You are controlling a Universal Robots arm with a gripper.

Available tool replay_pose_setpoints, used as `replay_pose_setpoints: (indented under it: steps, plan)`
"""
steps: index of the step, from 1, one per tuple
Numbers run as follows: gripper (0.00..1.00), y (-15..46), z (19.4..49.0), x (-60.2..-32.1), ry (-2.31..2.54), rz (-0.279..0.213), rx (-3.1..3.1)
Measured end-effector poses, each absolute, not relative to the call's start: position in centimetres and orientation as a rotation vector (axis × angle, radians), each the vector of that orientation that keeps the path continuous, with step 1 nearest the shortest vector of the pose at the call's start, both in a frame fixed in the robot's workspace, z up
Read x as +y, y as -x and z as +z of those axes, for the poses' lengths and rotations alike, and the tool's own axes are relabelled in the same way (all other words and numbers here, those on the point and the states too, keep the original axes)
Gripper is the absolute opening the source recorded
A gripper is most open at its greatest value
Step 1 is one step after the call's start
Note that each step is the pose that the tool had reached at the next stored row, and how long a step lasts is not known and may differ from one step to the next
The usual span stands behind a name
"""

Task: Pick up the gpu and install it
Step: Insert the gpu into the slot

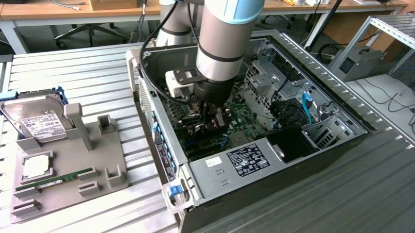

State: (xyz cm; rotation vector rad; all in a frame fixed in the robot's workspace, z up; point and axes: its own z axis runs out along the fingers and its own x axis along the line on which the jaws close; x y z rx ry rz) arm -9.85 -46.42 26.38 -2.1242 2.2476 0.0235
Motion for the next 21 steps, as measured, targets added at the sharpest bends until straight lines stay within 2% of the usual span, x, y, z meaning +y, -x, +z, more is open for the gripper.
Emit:
replay_pose_setpoints:
  steps: [21]
  plan:
    - [0.26, 10.07, 26.1, -46.43, 2.127, 0.024, 2.245]
